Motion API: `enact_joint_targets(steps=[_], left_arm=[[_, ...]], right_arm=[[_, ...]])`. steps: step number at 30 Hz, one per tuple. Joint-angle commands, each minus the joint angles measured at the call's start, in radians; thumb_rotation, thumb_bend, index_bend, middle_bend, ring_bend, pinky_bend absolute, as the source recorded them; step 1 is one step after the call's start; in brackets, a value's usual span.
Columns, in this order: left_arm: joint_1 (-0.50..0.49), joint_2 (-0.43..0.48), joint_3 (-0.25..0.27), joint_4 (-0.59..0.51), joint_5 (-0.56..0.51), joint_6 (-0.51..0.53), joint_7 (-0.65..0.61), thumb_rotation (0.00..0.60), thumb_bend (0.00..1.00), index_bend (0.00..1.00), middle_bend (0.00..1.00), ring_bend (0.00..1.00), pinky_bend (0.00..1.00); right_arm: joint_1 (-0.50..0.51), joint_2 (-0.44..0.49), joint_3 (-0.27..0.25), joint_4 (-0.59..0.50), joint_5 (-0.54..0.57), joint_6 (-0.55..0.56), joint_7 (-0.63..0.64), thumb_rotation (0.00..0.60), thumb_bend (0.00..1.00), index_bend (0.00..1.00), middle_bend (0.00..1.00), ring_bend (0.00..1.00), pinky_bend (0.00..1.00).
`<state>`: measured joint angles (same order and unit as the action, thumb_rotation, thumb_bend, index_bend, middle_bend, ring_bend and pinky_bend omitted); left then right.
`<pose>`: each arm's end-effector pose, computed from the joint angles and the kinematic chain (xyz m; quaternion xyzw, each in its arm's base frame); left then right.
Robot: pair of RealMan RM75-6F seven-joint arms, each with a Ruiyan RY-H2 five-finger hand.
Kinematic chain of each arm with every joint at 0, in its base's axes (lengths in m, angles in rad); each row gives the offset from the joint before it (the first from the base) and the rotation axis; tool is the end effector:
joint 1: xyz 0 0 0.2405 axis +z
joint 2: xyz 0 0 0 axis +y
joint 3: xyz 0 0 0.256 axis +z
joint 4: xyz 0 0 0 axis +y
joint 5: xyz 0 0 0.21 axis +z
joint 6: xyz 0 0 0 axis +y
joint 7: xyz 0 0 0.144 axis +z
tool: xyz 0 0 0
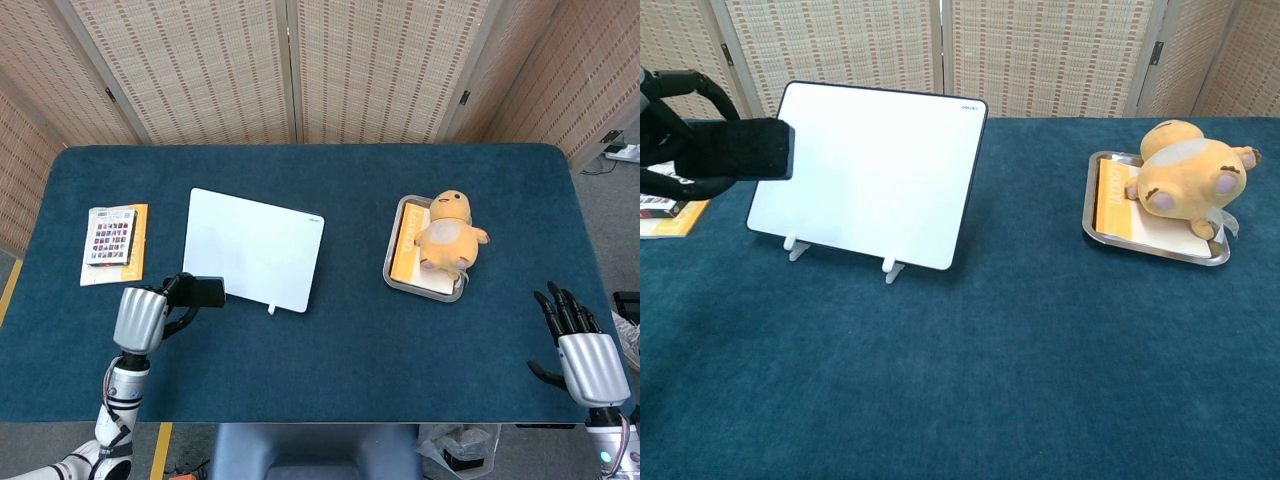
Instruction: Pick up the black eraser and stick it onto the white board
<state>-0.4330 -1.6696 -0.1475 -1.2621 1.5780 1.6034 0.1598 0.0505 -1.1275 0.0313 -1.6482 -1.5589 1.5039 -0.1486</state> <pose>-0.1994 0.2807 0.0374 -0.5951 -0.2403 -0.5587 0.5253 -0.3015 -0.1659 0.1500 0.6250 -0.3527 0.3597 0.5964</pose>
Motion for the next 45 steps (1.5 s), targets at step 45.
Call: enact_joint_targets(steps=[45], left_arm=[[-0.364, -0.494, -0.046, 1.009, -0.043, -0.199, -0.47, 0.6, 0.26, 0.56, 1.0, 1.0, 1.0]], right_arm=[[0.039, 0.042, 0.037, -0.005, 0.12, -0.096, 0.07, 0.6, 0.15, 0.0, 0.0, 0.02, 0.18]])
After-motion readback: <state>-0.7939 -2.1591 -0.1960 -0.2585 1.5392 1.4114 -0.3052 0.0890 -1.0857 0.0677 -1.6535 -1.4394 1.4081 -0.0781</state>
